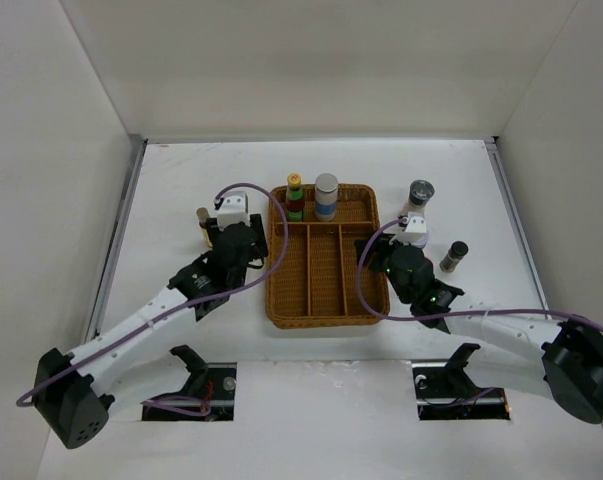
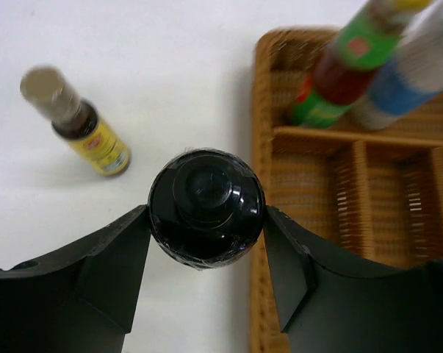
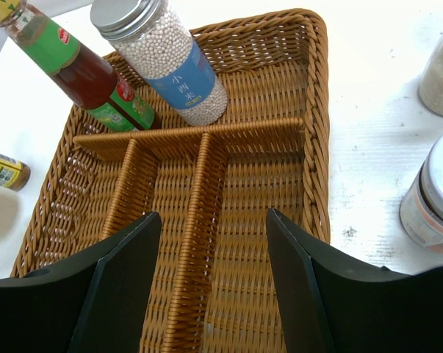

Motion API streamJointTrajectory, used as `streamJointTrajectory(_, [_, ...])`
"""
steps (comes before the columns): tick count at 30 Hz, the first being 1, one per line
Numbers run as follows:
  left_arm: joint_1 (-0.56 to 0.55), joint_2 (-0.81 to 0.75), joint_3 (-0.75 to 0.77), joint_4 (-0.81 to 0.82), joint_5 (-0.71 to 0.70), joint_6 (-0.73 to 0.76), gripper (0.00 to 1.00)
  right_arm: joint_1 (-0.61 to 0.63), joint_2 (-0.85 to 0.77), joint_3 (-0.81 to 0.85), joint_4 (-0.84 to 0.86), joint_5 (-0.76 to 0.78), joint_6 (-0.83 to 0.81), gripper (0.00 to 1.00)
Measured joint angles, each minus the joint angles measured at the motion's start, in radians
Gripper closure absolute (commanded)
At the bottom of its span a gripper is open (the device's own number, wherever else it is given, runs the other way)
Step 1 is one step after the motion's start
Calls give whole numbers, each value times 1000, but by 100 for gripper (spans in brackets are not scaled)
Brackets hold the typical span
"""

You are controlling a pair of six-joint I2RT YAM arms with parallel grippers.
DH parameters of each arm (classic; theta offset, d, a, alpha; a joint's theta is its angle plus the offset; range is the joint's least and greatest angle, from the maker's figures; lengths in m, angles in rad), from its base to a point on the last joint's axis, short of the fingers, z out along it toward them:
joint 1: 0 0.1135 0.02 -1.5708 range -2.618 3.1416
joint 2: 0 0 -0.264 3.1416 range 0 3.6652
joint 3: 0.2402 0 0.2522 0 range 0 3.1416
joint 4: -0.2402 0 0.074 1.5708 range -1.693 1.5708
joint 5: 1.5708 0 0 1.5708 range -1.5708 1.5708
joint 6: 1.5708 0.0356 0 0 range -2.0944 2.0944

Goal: Organize the condiment bottles

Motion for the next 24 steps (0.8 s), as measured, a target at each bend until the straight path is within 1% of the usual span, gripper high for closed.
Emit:
streamJointTrajectory(2, [-47, -30, 46, -7, -16, 5, 70, 0, 0, 0, 0, 0, 0, 34])
streamJointTrajectory(5, [-115, -23, 108, 11, -32, 5, 70, 0, 0, 0, 0, 0, 0, 35])
streamJointTrajectory(7, [-150, 12, 127, 41, -37, 5, 70, 0, -3, 0, -1, 0, 0, 35])
streamJointTrajectory(10, [-183, 103, 133, 78, -34, 5, 70, 0, -13, 0, 0, 0, 0, 35])
streamJointTrajectory(14, [-190, 235, 133, 114, -14, 8, 70, 0, -21, 0, 0, 0, 0, 35])
streamJointTrajectory(20, [-174, 332, 132, 175, 22, 9, 70, 0, -24, 0, 0, -2, 0, 35])
streamJointTrajectory(21, [-169, 340, 130, 193, 28, 8, 68, 0, -24, 0, 0, -3, 0, 35])
streamJointTrajectory(22, [-164, 349, 127, 210, 32, 8, 63, 0, -24, 0, 0, -2, 0, 35])
streamJointTrajectory(24, [-155, 365, 121, 239, 37, 8, 60, 0, -25, 0, 0, -2, 0, 35])
